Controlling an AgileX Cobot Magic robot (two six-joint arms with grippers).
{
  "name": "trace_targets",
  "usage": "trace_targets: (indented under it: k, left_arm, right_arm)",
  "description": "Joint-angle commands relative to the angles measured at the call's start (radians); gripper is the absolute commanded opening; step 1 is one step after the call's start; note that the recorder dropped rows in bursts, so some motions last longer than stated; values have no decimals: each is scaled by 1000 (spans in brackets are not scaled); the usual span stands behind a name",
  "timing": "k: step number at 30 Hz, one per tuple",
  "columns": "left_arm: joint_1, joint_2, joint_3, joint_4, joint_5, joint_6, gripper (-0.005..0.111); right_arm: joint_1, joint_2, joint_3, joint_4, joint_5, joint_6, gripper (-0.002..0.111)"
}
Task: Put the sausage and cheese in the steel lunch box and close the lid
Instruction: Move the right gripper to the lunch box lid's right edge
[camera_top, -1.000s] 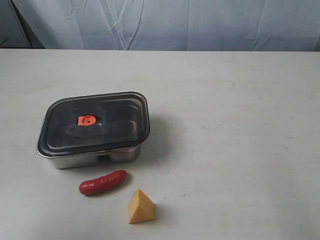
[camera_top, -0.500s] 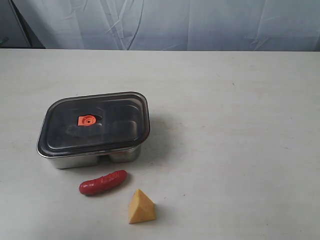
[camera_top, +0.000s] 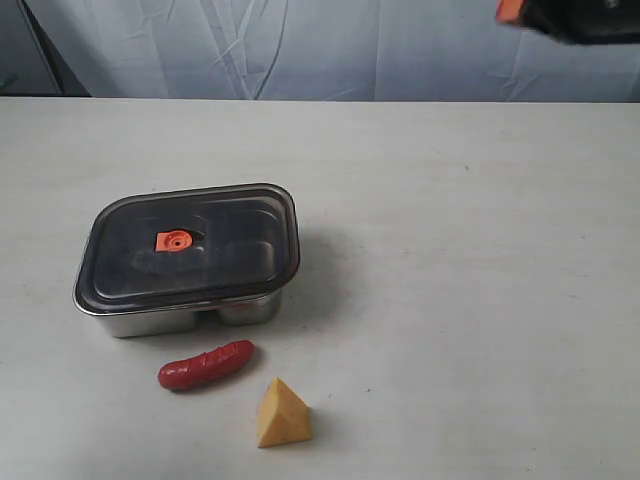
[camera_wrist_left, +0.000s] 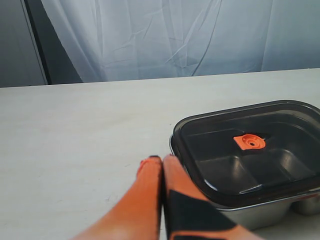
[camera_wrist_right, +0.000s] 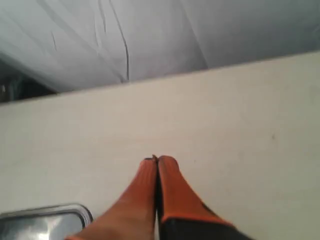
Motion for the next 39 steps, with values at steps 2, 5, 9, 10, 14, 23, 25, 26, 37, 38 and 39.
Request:
trace_targets:
  k: [2,5,9,10,14,23,25,26,37,38,39]
  left_arm:
    - [0,-6,4,1,3,0,0]
    - [0,-6,4,1,3,0,0]
    - [0,-6,4,0,1,0,0]
    - [0,-6,4,0,1,0,0]
    - [0,-6,4,0,1,0,0]
    - [0,-6,4,0,1,0,0]
    - [0,-6,4,0,1,0,0]
    - [0,-6,4,0,1,0,0]
    - [0,-6,4,0,1,0,0]
    - [0,-6,4,0,1,0,0]
    - [0,-6,4,0,1,0,0]
  right_arm:
    - [-21,315,-148,536,250,-594,-1]
    - [-57,491,-246,784,460,-841,-1]
    - [-88,646,-377,905,632,-929,1]
    - [-89,677,-407,908,650,-929,5]
    - [-89,767,-499,902,756,-932,38]
    - [-90,900,-551,934,840,-959,54]
    - [-90,933,-551,967,840,-1004,54]
    - [-90,956,-551,1011,840,-1045,54]
    - [-54,1044,-551,1141,840,-1104,54]
    - [-46,1044,-551,1141,840,-1106,54]
    - [-39,1044,-551,1141,840,-1108,54]
